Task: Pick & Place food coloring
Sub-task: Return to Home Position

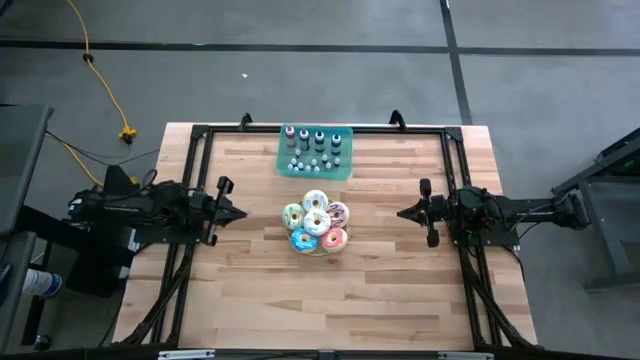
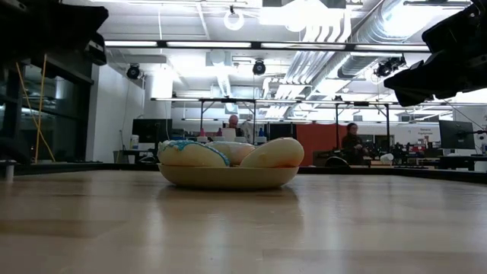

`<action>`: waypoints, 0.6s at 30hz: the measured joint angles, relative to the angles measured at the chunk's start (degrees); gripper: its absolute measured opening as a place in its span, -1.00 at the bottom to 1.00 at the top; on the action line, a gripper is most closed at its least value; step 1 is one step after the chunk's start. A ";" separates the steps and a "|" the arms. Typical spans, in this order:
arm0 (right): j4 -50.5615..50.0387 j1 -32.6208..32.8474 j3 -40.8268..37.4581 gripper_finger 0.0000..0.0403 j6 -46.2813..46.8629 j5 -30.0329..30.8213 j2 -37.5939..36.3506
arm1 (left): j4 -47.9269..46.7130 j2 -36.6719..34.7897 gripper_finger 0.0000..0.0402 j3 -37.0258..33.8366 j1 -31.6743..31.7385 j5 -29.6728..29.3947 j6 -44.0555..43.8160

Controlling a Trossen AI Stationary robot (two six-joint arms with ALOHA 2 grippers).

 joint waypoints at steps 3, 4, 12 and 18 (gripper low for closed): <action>-0.02 -0.02 0.01 -1.00 0.00 0.00 -0.02 | -0.73 -1.16 -1.00 -0.04 0.00 -1.20 1.11; -0.02 0.00 0.00 -1.00 0.00 0.01 -0.02 | -1.66 -1.78 -1.00 -0.04 0.00 -2.23 1.27; -0.02 -0.02 0.00 -1.00 0.00 0.00 -0.02 | -8.08 -4.25 -1.00 -0.11 -0.02 -19.54 0.17; -0.02 -0.02 -0.01 -1.00 0.00 0.01 0.01 | -13.01 -4.27 -1.00 -0.17 -0.02 -17.25 -0.16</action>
